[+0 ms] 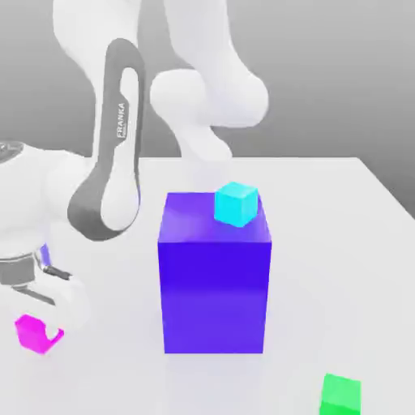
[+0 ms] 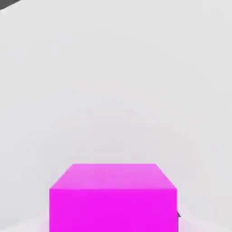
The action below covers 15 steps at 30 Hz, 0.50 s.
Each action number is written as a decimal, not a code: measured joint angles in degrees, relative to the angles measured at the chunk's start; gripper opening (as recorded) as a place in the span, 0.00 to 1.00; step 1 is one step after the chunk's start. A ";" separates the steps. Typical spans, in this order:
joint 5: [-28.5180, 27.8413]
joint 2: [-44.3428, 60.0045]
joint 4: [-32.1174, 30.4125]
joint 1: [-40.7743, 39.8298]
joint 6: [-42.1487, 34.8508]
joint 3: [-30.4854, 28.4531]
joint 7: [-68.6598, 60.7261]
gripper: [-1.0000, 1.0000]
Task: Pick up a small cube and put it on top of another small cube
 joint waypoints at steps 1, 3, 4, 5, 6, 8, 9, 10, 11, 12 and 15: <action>-0.68 -0.20 0.59 2.25 -0.82 1.06 2.19 0.00; -1.91 -0.44 1.68 6.42 -2.17 3.17 6.29 0.00; -2.48 -0.55 2.18 8.40 -2.78 4.20 8.26 0.00; -3.01 -0.67 2.65 10.33 -3.35 5.22 10.15 0.00; -3.54 -0.81 3.09 12.21 -3.87 6.24 12.05 0.00; -4.53 -1.11 3.90 16.07 -4.94 8.06 15.68 0.00; -5.05 -1.29 4.27 17.87 -5.44 9.06 17.52 0.00; -5.56 -1.50 4.61 19.68 -5.94 10.04 19.35 0.00; -6.08 -1.69 4.95 21.44 -6.41 11.05 21.17 0.00; -6.59 -1.86 5.29 23.20 -6.86 12.08 23.00 0.00; -8.79 1.91 7.80 29.02 -5.43 14.34 28.78 0.00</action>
